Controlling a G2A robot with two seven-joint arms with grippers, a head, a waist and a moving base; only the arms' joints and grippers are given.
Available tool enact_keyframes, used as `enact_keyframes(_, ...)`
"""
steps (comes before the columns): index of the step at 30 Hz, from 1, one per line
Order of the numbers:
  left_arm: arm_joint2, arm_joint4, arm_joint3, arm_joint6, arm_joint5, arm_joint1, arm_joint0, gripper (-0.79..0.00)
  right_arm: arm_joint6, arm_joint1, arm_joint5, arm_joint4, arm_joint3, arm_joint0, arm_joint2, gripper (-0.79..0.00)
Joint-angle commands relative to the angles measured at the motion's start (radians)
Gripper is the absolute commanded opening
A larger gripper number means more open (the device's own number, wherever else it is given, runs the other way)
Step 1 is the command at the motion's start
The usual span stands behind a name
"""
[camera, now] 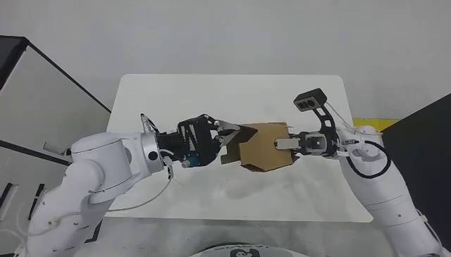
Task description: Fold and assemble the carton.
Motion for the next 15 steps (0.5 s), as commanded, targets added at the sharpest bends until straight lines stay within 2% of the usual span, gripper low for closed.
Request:
enact_keyframes(1,0.001,0.002,0.0,0.003,0.0,0.0,-0.002,-0.785,0.007,0.001,0.003,-0.011,-0.007,-0.003,0.005,-0.785)
enact_keyframes(15,0.056,0.003,0.0,-0.016,0.005,-0.006,-0.041,-0.785,0.028,0.006,0.018,-0.088,-0.044,-0.011,0.016,-0.785)
